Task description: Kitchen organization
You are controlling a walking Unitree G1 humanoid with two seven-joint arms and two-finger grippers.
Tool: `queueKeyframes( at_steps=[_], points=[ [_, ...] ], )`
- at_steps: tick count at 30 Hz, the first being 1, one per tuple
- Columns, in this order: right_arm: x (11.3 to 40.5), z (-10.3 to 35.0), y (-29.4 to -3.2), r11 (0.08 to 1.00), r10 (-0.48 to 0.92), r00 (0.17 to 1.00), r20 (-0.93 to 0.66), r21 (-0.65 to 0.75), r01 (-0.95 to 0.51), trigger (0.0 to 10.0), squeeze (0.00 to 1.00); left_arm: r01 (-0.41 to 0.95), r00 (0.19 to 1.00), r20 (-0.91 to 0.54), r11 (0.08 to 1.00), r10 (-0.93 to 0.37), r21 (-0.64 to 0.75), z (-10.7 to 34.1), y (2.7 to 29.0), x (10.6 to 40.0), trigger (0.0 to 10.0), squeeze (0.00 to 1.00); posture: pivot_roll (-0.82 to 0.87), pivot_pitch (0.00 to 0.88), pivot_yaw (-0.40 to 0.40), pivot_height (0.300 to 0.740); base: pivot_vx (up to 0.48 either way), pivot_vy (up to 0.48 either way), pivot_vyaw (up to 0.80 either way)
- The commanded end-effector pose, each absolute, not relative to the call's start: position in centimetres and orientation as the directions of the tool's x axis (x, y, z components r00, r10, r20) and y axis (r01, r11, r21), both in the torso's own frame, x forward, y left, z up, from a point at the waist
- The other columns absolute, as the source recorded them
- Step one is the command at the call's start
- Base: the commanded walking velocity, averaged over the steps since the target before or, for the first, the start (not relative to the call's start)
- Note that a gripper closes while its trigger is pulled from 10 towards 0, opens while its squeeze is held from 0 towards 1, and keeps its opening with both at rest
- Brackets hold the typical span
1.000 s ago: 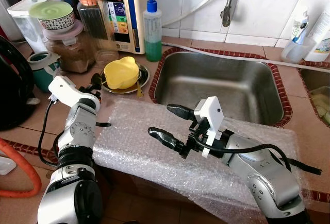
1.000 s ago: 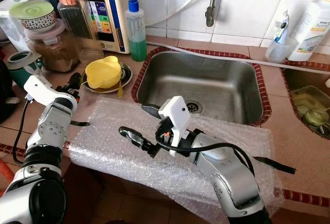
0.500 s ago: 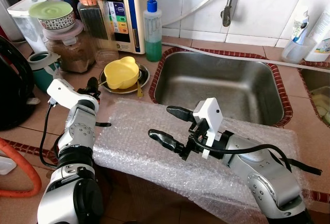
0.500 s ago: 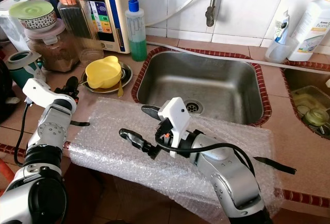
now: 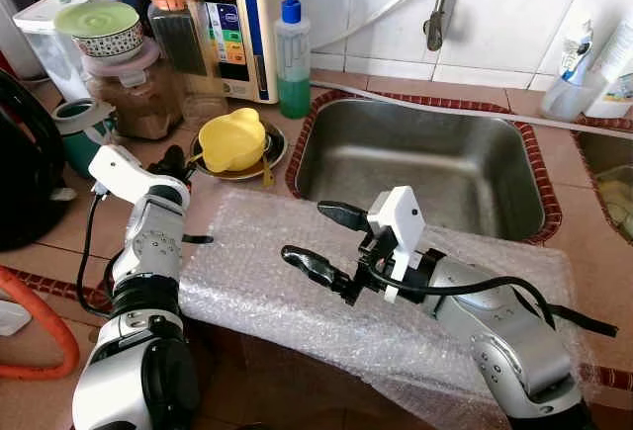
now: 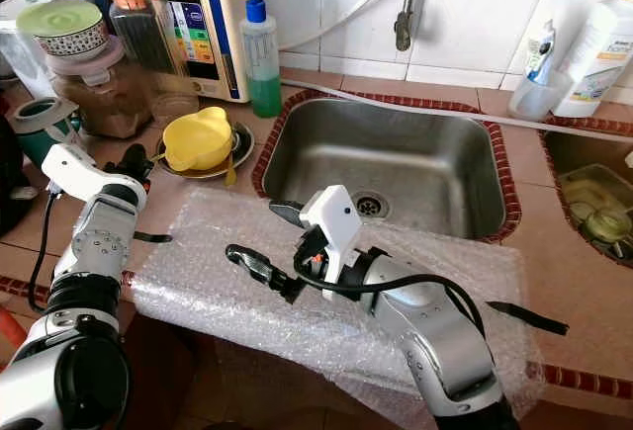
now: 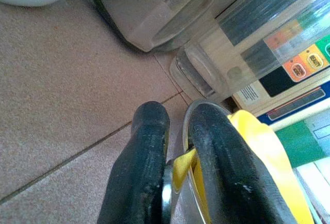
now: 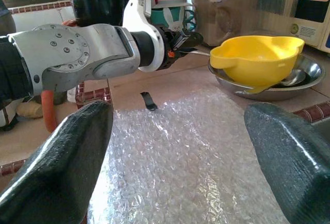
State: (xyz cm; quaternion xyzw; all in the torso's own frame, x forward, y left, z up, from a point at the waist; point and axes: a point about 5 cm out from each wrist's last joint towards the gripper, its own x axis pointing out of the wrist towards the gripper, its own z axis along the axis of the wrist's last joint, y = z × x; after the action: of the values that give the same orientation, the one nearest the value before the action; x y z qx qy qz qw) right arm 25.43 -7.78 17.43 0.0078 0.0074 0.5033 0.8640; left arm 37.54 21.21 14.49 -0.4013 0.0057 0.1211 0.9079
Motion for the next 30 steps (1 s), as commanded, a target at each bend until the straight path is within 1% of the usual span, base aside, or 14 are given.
queueKeyframes(
  at_steps=[1,6,10,14,16,30],
  points=[
    [25.6,17.5,-7.8,0.498,0.867,0.498,-0.006,0.014,-0.867,10.0,0.0,-0.23,0.967,-0.091,0.655,0.24,-0.72,15.2,21.7,37.7,0.0,0.0,0.05,0.049,0.068,0.74,0.0,0.0,0.0],
    [25.6,17.5,-7.8,0.5,0.866,0.5,-0.005,0.013,-0.866,10.0,0.0,-0.244,0.961,-0.086,0.664,0.262,-0.707,15.3,22.1,37.7,0.0,0.0,0.05,0.049,0.068,0.74,0.0,0.0,0.0],
    [25.6,17.4,-7.8,0.501,0.866,0.501,-0.005,0.013,-0.866,10.0,0.0,-0.238,0.958,-0.052,0.686,0.28,-0.687,15.9,22.4,37.6,0.0,0.0,0.05,0.049,0.068,0.74,0.0,0.0,0.0],
    [25.7,17.4,-7.8,0.502,0.865,0.502,-0.006,0.012,-0.865,10.0,0.0,-0.213,0.955,0.033,0.755,0.296,-0.62,17.1,22.7,37.5,0.0,0.0,0.05,0.049,0.07,0.74,0.0,0.0,0.0],
    [25.7,17.4,-7.8,0.502,0.865,0.502,-0.005,0.012,-0.865,10.0,0.0,-0.208,0.952,0.053,0.766,0.301,-0.608,17.5,22.7,37.5,0.0,0.0,0.05,0.049,0.07,0.74,0.0,0.0,0.0],
    [25.8,17.3,-7.7,0.504,0.864,0.504,-0.004,0.008,-0.864,10.0,0.0,-0.116,0.946,0.201,0.847,0.253,-0.519,19.6,22.0,37.4,0.0,0.0,0.06,0.047,0.07,0.74,0.0,0.0,0.0]
  ],
)
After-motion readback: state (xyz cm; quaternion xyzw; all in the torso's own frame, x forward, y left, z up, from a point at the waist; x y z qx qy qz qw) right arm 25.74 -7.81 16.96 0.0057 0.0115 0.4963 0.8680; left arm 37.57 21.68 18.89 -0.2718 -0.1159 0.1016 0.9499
